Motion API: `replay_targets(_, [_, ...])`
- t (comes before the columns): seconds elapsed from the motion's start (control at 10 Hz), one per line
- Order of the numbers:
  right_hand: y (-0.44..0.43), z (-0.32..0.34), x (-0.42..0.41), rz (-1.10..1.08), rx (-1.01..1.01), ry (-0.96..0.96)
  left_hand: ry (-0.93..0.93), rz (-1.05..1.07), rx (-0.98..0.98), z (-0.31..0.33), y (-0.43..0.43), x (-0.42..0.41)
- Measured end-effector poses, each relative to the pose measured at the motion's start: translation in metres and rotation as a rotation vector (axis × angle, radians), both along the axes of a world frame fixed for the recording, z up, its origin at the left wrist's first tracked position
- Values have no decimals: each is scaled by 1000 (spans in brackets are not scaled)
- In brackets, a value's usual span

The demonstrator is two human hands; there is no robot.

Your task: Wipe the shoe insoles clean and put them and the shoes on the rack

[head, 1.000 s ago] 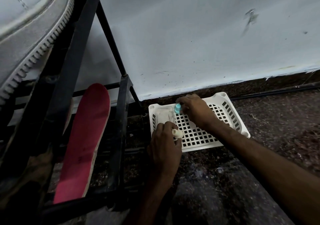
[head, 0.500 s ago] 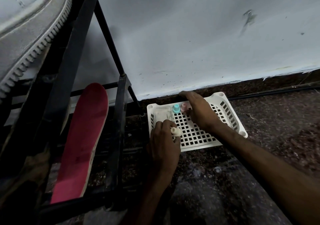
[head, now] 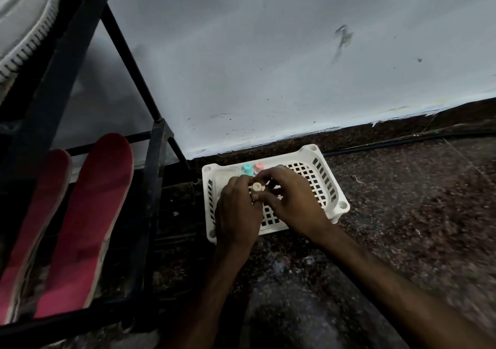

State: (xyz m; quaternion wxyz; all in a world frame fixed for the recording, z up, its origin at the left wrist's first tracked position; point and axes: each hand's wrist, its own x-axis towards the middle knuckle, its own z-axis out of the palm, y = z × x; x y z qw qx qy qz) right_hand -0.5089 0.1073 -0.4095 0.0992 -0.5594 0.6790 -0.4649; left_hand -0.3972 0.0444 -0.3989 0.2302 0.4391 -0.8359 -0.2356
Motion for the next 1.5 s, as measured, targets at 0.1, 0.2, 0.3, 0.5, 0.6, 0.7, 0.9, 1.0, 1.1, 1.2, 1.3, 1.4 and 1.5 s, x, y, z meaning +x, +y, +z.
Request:
replay_targets(0.1, [-6, 1, -1, -25, 6, 76, 49, -8, -8, 1, -1, -1])
replay_targets(0.2, [-14, -2, -10, -57, 19, 86, 92, 11, 12, 0, -1, 2])
replay_targets(0.3, [-23, -7, -22, -84, 66, 68, 13, 11, -23, -1, -1, 8])
replay_targets(0.5, [-43, -18, -23, -68, 183, 129, -236, -49, 22, -14, 2, 20])
replay_targets(0.6, [-46, -26, -21, -59, 194, 206, -268, -57, 14, -18, 1, 21])
replay_targets(0.7, [-47, -29, -20, -54, 206, 256, -291, -73, -8, -20, 1, 20])
replay_targets(0.9, [-47, -31, -20, -65, 206, 303, -302, -73, -31, -21, 1, 19])
replay_targets(1.0, [-46, -30, -19, -71, 206, 327, -298, -73, -37, -22, 0, 19])
replay_targets(1.1, [-46, -29, -19, -71, 225, 331, -313, -74, -40, -22, 1, 19])
replay_targets(1.2, [-45, -30, -19, -58, 219, 320, -301, -80, -40, -23, 0, 18])
replay_targets(1.3, [-42, -28, -16, -58, 202, 329, -309, -87, -54, -23, 0, 18])
replay_targets(1.4, [-37, -24, -15, -99, 145, 354, -282, -78, -63, -24, -1, 17])
replay_targets(1.5, [-26, -16, -7, -165, 240, 387, -340, -103, -45, -13, 2, 16])
